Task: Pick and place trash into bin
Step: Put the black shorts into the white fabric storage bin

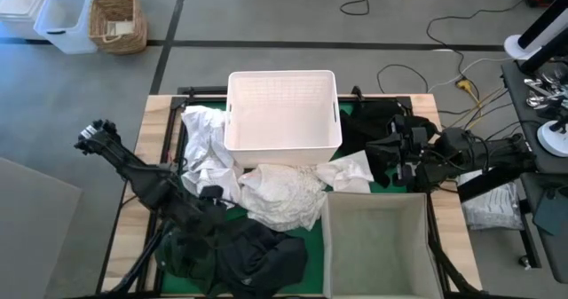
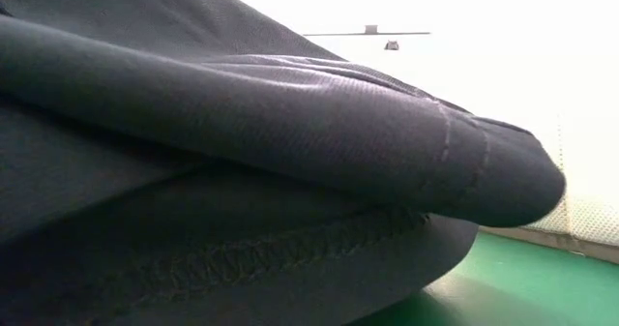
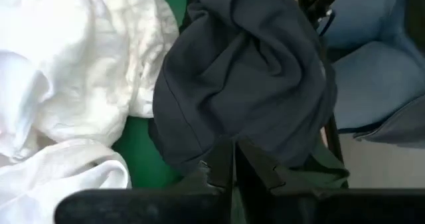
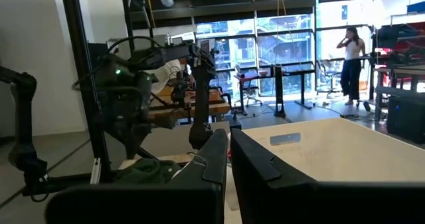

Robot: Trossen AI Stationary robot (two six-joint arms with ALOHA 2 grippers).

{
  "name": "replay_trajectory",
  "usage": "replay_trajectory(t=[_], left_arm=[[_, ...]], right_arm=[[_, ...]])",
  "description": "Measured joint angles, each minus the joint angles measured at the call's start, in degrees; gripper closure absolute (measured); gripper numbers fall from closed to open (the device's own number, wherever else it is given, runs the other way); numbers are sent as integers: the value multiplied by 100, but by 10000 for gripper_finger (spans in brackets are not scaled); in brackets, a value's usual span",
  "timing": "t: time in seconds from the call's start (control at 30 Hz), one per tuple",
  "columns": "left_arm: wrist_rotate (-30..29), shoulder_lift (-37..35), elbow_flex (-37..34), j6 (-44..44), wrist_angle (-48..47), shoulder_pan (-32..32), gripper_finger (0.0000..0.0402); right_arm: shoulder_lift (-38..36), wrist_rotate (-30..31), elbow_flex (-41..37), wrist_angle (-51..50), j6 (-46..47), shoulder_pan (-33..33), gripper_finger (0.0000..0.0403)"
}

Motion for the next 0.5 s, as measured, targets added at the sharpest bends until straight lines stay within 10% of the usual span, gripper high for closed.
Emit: replay_trajectory(t=[0.5], left_arm=[[-1106,764,-130,216,591,3,401]], right_arm=[[0,0,0,-1,2,0,390]])
